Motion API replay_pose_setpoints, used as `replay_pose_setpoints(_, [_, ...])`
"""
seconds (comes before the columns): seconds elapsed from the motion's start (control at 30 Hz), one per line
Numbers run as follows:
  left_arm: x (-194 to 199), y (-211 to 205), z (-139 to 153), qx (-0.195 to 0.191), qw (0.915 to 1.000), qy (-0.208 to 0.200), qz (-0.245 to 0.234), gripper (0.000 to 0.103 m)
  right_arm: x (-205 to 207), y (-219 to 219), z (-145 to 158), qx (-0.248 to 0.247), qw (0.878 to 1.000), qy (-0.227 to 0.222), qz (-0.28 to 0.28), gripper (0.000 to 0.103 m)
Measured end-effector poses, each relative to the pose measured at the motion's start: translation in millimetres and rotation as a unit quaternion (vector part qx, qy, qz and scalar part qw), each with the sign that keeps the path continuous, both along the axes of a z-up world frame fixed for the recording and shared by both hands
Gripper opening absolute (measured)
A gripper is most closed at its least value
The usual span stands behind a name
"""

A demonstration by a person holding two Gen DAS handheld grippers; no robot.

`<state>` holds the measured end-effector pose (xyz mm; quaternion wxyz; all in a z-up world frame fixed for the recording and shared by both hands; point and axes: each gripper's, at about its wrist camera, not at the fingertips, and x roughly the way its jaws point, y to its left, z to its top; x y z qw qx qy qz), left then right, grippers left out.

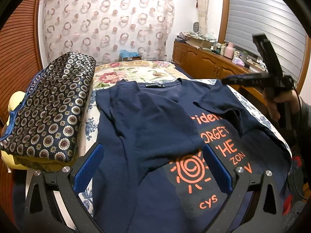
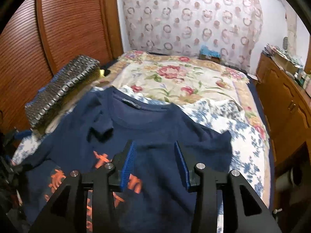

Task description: Fold small clothes

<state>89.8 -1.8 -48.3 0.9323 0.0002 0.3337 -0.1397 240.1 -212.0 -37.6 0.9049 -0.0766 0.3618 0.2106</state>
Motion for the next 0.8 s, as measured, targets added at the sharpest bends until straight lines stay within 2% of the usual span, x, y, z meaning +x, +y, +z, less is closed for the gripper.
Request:
replay_pose_setpoints(0.23, [27,-2,8,0.003,0.9999,0.001,-0.014,0.102,12,-12,-12,-0.039,0.998,0.015,-0.044,0.043])
replay_pose_setpoints(0.43, [65,-6,16,0.01,0.9995,0.013,-0.025,0.089,13,-16,-32,-0.061,0.995,0.038,-0.062,0.043])
replay_pose_setpoints(0.5, [79,-7,16,0.012,0.9993,0.024,-0.027,0.081,13,-14,-38,-0.062,0.995,0.044,-0.063,0.044])
replay_pose_setpoints(0.57, [94,-8,16,0.024,0.999,0.032,-0.019,0.078,8,-13,-38,-0.057,0.996,0.026,-0.058,0.045])
replay_pose_setpoints(0.8, [137,-7,5,0.068,0.9958,0.058,0.019,0.077,8,-13,-40,-0.06,0.996,0.022,-0.06,0.046])
